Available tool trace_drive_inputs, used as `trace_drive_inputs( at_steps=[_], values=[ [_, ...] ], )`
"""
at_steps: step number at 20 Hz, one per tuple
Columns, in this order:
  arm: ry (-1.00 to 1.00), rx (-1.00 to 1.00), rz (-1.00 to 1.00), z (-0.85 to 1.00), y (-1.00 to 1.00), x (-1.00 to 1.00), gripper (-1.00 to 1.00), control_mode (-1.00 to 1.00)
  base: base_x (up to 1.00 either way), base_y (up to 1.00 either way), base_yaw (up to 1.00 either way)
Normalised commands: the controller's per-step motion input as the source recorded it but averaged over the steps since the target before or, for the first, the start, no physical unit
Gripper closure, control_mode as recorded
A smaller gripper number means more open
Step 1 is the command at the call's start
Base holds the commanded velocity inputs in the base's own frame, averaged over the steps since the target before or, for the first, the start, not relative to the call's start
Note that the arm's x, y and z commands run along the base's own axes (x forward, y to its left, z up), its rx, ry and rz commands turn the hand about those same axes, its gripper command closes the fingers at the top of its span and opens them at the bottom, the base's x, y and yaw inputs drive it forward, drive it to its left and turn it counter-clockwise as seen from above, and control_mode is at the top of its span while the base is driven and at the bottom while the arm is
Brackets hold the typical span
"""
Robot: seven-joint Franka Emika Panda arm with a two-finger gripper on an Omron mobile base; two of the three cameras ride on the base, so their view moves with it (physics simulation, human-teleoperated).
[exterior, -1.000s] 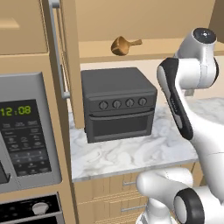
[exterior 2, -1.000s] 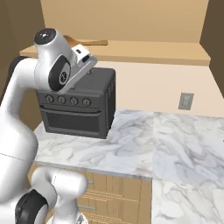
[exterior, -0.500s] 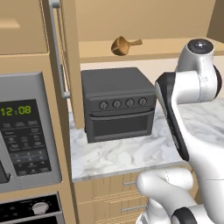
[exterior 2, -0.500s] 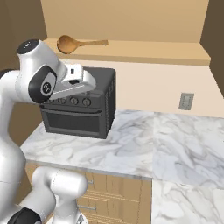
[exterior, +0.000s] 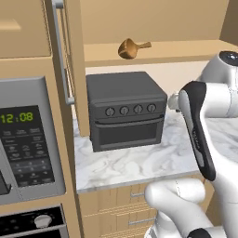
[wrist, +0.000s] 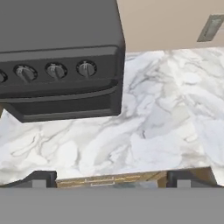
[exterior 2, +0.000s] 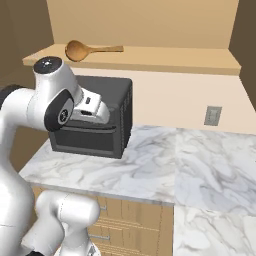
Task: Organize the utensils by type. Pick up the wooden spoons from the counter and place them in the open cabinet. Then pick up the metallic utensils from the counter and place them in the open drawer.
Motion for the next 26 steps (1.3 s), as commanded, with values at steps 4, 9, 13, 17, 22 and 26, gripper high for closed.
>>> trace_drive_inputs(
  at_steps=[4, 9, 13, 17, 22, 26],
  values=[
    [0.01, 0.22, 0.0, -0.14, 0.01, -0.16, -1.0, 1.0, -0.08, 0.0, 0.0],
    [0.0, 0.0, 0.0, 0.0, 0.0, 0.0, -1.0, 1.0, -0.44, 0.0, 0.0],
    [0.0, 0.0, 0.0, 0.0, 0.0, 0.0, -1.0, 1.0, -0.71, 0.0, -0.07],
    [0.0, 0.0, 0.0, 0.0, 0.0, 0.0, -1.0, 1.0, -0.76, -0.02, -0.18],
    [0.0, 0.0, 0.0, 0.0, 0.0, 0.0, -1.0, 1.0, -0.58, -0.04, -0.72],
    [0.0, 0.0, 0.0, 0.0, 0.0, 0.0, -1.0, 1.0, -0.38, 0.0, -1.0]
  ],
)
